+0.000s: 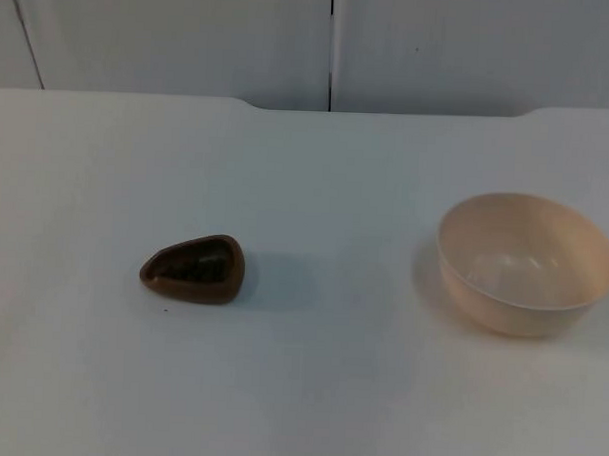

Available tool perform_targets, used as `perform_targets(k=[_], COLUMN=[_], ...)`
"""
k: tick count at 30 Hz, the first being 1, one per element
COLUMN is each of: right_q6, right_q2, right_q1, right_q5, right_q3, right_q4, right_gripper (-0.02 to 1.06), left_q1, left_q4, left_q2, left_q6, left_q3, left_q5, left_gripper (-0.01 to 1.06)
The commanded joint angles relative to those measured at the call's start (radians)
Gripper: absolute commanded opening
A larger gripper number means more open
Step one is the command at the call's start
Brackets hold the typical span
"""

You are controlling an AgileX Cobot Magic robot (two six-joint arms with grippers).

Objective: Pick up the bowl with the left hand and pour the coffee beans from the cup into the bowl with the right hand.

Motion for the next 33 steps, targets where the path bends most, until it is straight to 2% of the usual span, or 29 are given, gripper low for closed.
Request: perform_targets(k=[1,9,15,20,25,26,30,33], right_q6=[0.003,0.003,0.003,0.003,0.003,0.003,0.003,0.003], right_q2=[-0.004,-0.004,-0.004,-0.004,-0.004,-0.004,-0.004,-0.004], right_q1=[-0.005,-0.005,-0.005,-0.005,-0.005,-0.005,-0.005,-0.005], right_q5=[-0.008,-0.008,-0.008,-0.008,-0.008,-0.008,-0.008,-0.008], right_q3=[0.008,0.008,0.008,0.008,0.008,0.008,0.008,0.008], right_q4=[-0.003,-0.005,-0.005,-0.007,-0.007,-0.007,-0.007,-0.007], right_gripper=[1.05,1.05,1.05,1.05,1.05,1.05,1.05,1.05], left_q1=[0.002,-0.003,-0.038,-0.098,-0.214,-0.214,-0.328,-0.372], left_q4=[-0.034,-0.09,-0.104,-0.107,-0.107,-0.107,-0.107,-0.107], left_q2=[0.014,0.038,0.08,0.133,0.207,0.207,0.288,0.326], left_q6=[0.017,0.052,0.052,0.052,0.052,0.052,0.048,0.044], left_q3=[-0.006,-0.006,-0.006,-0.006,-0.006,-0.006,-0.006,-0.006], left_q5=[-0.007,0.001,0.021,0.006,-0.057,-0.057,-0.127,-0.161], left_gripper=[1.05,1.05,0.99,0.99,0.99,0.99,0.99,0.99])
